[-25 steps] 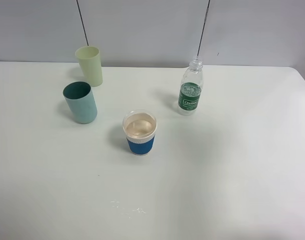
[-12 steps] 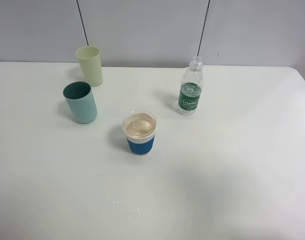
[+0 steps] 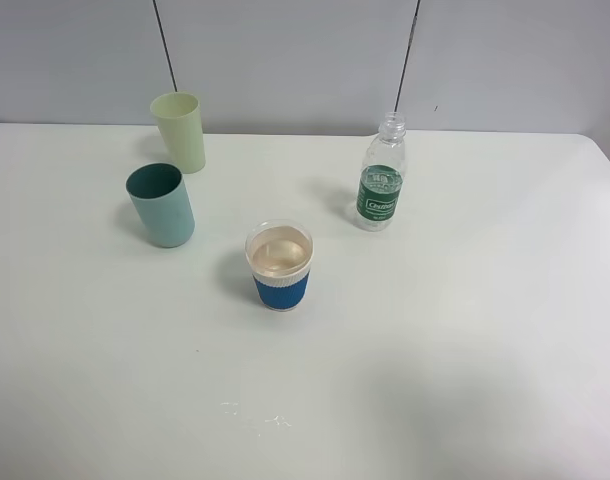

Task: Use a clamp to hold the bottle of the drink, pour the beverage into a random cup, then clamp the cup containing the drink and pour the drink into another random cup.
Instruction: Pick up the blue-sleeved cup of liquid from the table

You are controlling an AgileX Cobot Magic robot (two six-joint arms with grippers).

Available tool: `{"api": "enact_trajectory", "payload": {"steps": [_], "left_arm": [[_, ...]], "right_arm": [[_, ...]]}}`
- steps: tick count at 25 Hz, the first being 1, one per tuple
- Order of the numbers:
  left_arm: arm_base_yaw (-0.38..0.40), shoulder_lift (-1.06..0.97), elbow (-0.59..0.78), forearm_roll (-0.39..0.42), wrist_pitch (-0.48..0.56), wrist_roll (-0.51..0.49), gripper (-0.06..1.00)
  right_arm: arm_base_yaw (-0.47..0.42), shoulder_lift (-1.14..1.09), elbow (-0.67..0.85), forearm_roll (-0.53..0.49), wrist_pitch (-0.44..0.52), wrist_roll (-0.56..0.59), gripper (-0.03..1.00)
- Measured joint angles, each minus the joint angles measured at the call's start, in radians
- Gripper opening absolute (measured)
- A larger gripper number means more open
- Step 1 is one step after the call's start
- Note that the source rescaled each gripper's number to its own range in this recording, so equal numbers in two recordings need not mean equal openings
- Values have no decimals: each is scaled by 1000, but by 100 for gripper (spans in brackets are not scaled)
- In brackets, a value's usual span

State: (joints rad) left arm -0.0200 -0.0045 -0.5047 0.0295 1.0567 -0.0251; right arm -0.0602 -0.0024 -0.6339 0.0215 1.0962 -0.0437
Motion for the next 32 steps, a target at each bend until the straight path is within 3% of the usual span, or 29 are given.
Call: {"api": "enact_trajectory", "payload": {"steps": [9,32], "left_arm": [[0,0,0,0,0,0,100],[0,0,0,0,0,0,100]], "right_arm": [[0,0,133,0,-24,-27,100],[0,0,135,0,-41,-26,100]]}}
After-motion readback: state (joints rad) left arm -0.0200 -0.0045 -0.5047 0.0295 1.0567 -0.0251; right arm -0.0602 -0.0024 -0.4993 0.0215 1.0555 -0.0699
